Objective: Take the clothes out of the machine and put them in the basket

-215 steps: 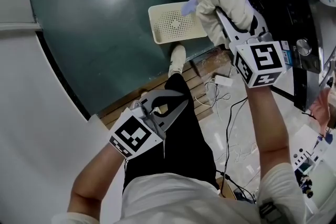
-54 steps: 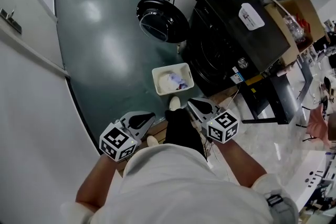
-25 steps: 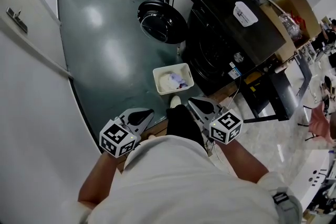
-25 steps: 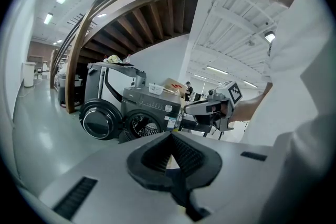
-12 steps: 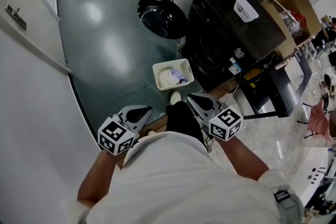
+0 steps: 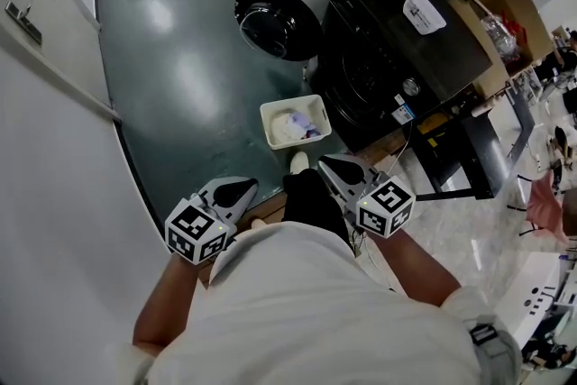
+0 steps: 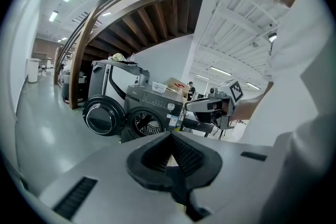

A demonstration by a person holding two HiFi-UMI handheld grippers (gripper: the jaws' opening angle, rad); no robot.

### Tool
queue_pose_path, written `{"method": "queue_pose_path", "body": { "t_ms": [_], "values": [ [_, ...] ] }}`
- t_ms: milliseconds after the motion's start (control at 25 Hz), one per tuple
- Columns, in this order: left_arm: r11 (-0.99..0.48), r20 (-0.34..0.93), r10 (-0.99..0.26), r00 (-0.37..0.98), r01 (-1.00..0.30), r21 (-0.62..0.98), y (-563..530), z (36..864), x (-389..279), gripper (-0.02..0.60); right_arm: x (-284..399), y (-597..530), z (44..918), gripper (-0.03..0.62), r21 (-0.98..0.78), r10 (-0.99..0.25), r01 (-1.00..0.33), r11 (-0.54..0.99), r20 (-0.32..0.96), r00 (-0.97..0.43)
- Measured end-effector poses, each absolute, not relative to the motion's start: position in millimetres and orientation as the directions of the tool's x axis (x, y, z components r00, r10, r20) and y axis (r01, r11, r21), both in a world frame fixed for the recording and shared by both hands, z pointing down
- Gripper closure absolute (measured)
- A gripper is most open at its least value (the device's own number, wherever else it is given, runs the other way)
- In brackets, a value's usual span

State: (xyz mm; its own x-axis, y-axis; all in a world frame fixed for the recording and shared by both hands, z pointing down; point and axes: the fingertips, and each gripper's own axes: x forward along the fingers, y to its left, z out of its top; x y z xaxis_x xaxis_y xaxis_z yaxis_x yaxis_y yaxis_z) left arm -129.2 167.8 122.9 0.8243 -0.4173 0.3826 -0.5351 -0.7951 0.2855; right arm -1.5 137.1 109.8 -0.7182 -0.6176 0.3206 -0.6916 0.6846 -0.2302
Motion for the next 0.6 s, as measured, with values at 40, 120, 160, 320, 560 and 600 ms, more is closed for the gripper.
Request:
{"method": "queue_pose_path", "body": {
  "t_ms": [40, 120, 160, 320, 560, 600],
  "values": [
    [-0.795, 0.384, -0.416, 0.824, -0.535, 0.287, 168.8, 123.7, -129.1, 0.583, -1.6, 137.4, 110.3, 0.582, -0.23, -0.617, -0.691, 0.685, 0.321, -0.718],
    [-0.795, 0.389, -0.414, 0.823, -0.535, 0.287, 170.6, 125.5, -129.2, 0.583, -1.9, 138.2, 111.5, 0.582, -0.231, -0.616, -0.691, 0.685, 0.323, -0.719],
    [-0.795, 0.392, -0.414, 0.822, -0.536, 0.285, 170.7, 126.2, -129.3, 0.583, -1.7, 138.2, 112.2, 0.582, -0.231, -0.616, -0.691, 0.685, 0.324, -0.719],
    [-0.795, 0.394, -0.411, 0.822, -0.535, 0.286, 167.5, 128.2, -128.6, 0.583, -1.3, 136.5, 114.8, 0.582, -0.237, -0.615, -0.692, 0.683, 0.325, -0.718],
    [-0.797, 0.401, -0.412, 0.818, -0.537, 0.276, 160.6, 130.0, -126.7, 0.583, -4.1, 128.7, 116.7, 0.582, -0.236, -0.607, -0.683, 0.691, 0.325, -0.726],
    [-0.799, 0.403, -0.414, 0.816, -0.538, 0.269, 159.0, 130.5, -126.8, 0.583, -4.6, 126.7, 116.8, 0.582, -0.235, -0.606, -0.682, 0.693, 0.324, -0.727]
  ]
}}
